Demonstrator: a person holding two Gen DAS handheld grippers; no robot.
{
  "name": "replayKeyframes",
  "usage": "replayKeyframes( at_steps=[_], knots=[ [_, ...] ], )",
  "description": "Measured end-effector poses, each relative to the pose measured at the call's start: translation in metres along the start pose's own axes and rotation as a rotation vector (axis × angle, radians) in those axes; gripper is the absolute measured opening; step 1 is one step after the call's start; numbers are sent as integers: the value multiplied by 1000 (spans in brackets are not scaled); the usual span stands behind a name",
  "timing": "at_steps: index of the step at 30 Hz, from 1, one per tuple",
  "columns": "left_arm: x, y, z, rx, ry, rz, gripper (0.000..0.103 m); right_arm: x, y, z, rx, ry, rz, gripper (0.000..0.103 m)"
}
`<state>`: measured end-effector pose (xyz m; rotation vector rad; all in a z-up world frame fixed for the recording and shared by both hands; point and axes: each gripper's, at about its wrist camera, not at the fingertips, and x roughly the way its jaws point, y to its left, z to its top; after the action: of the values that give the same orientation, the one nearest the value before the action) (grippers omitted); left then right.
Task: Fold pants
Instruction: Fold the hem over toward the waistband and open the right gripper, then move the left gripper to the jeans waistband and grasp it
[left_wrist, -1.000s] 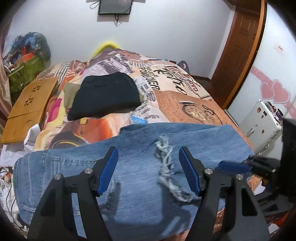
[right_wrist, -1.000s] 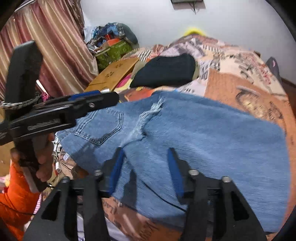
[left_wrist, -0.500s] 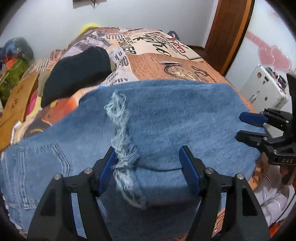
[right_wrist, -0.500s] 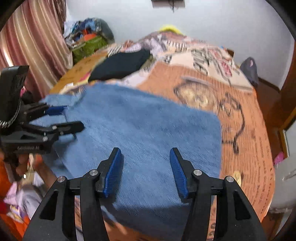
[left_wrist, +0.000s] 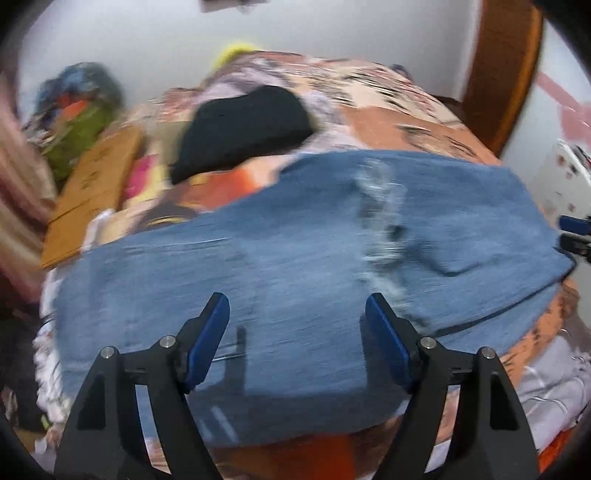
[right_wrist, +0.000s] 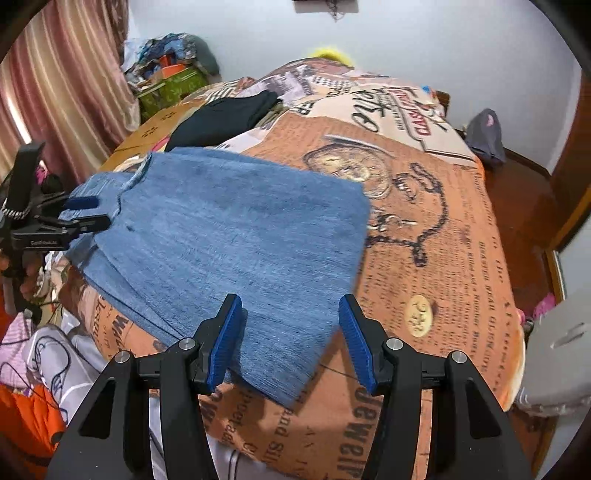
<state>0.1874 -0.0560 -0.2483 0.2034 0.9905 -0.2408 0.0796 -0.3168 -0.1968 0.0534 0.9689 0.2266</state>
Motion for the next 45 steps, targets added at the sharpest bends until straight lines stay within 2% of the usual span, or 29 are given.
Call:
replayKeyframes(
  at_steps=[5,9,14,18,23,24,29,33,36,40,42,45],
  knots=[
    [-34,64,-10,-141,-54,78,77,-9,6,24,19,-69,23,51],
    [-62,116,-24,-232,-87,173,77,-10,30,52,-33,-119,47,51],
    [-102,178,-51,-271,-81,370,77,-5,72,77,-139,-160,76,51],
    [-124,218,-79,-327,-58,457,77,8,94,86,-169,-164,117,52],
    [-130,246,-115,-315,12,551,77,29,121,84,-200,-127,147,52],
    [-129,251,-122,-334,16,541,77,31,124,84,-206,-121,145,52],
    [-100,266,-149,-477,-6,350,77,40,135,81,-203,-99,145,52],
    [-62,252,-151,-546,-27,170,77,39,137,83,-203,-90,127,52],
    [-37,230,-141,-547,-42,48,77,39,136,82,-203,-85,103,52],
    [-24,210,-133,-560,-68,-37,77,39,133,81,-191,-81,81,52],
    [-23,209,-133,-592,-83,-43,77,40,131,81,-183,-78,77,52],
    [-28,216,-141,-671,-111,-105,77,44,131,80,-177,-69,74,52]
  ],
)
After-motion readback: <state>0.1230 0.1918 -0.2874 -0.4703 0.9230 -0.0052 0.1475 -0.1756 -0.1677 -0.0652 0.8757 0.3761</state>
